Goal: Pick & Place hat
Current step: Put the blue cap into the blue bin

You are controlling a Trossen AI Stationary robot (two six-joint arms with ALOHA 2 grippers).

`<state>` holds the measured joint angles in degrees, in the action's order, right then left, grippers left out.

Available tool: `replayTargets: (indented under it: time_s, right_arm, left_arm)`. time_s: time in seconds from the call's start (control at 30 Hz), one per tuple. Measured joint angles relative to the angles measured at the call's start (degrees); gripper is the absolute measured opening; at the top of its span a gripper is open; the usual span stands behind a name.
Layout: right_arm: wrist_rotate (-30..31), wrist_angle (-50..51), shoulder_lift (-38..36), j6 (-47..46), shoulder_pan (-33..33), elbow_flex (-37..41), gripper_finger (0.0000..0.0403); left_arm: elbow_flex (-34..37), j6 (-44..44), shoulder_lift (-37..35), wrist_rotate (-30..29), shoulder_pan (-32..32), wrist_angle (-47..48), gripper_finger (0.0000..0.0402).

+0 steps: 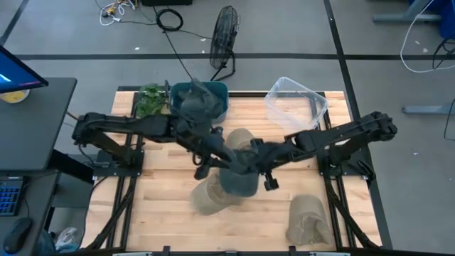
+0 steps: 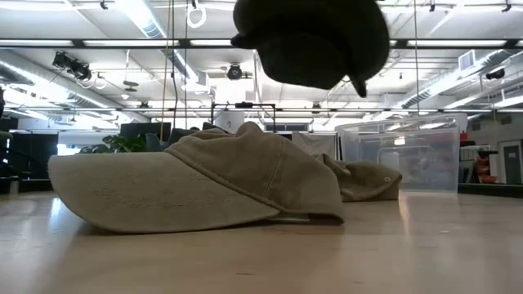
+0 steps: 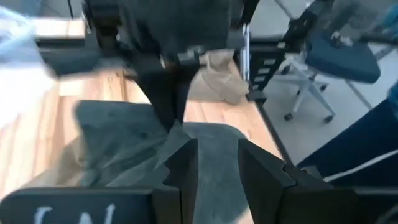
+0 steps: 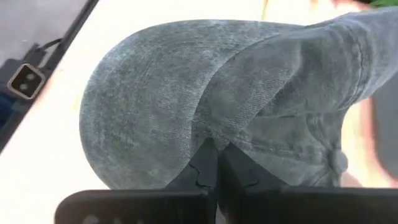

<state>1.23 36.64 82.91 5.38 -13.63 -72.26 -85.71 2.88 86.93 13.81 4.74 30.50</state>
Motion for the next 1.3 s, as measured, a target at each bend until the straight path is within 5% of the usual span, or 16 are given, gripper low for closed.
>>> replayTargets:
  time_s: [0.63, 0.97, 1.3]
  right_arm:
    - [-0.7, -5.5, 0.0, 3.7, 1.2, -1.3, 0.0001]
    - [4.4, -7.0, 0.0, 7.6, 1.1, -1.3, 0.0001]
    - [9.5, -6.8, 0.0, 7.2, 1.1, -1.3, 0.0022]
  left_arm:
    - [0.0, -6.5, 6.3, -3.2, -0.7, -2.2, 0.0115]
    - [-0.1, -3.5, 6.2, -3.2, -0.8, 2.0, 0.0114]
    - [-0.1, -3.3, 6.2, -3.4, -0.8, 2.7, 0.001]
